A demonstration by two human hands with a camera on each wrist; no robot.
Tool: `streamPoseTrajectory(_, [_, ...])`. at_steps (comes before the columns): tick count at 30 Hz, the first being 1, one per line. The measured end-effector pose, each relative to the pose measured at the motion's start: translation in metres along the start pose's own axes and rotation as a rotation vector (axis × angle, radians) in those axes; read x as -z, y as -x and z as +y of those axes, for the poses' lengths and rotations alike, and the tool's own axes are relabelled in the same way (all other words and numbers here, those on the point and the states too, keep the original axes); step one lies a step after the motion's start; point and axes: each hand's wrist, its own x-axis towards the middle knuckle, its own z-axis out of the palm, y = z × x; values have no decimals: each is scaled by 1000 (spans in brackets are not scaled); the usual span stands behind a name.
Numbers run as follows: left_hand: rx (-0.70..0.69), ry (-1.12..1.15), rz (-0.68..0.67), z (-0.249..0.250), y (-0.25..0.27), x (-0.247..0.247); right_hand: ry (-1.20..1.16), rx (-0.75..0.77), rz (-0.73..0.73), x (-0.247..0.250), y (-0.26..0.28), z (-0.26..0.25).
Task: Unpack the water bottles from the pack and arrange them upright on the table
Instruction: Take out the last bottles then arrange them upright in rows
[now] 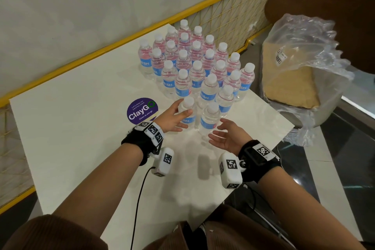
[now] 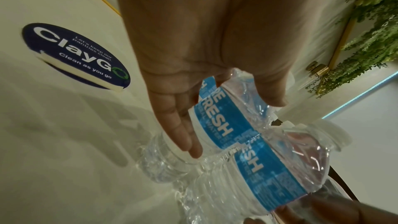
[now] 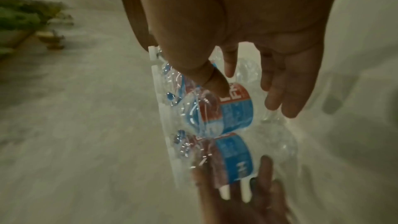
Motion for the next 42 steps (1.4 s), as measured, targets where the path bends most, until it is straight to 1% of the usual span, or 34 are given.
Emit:
streamPoseTrajectory(2, [2,-12,6,1,0,-1,-150,-72,-51,-1,2,-2])
streamPoseTrajectory(5, [7,-11,15,-1,2,-1,-556,-201,-146,-3,11,-3])
streamPoseTrajectory(6, [11,-5,19,-2,3,-1,-644,-223,-153,-4,12,-3])
streamPoseTrajectory(9, [24,19,36,-1,5,-1,-767,-258,-146,-8,9,-6])
streamPoseTrajectory(11, [25,16,44,1,6,-1,-756,-271,-150,-16,17,-12])
streamPoseTrajectory(14, [13,-37,27,6,5,0,-594,-279,-159,-21,31,-18])
streamPoseTrajectory(17, [2,-81,6,11,4,2,-496,-245,-100,-15,29,-19])
streamPoseTrajectory(20, [-19,-143,28,11,4,7,-238,-153,-2,-7,24,-18])
streamPoseTrajectory(22, [-52,-227,70,14,5,12,-79,-37,46,-8,29,-24])
streamPoseTrajectory(24, [-122,-281,135,21,5,15,52,110,75,-13,34,-31])
streamPoseTrajectory(26, [-193,-254,161,29,3,14,221,263,76,-23,36,-37])
streamPoseTrajectory(28, [-236,-215,156,34,2,8,446,415,67,-35,35,-38])
streamPoseTrajectory(30, [-273,-174,171,33,0,2,700,561,95,-43,30,-34])
streamPoseTrajectory(32, [-292,-126,201,29,-2,-1,892,663,136,-46,23,-31])
streamPoseTrajectory(35, [-304,-78,231,24,-5,-3,971,724,176,-45,17,-30])
streamPoseTrajectory(42, [-317,-103,213,27,-15,-3,1063,805,146,-44,16,-40])
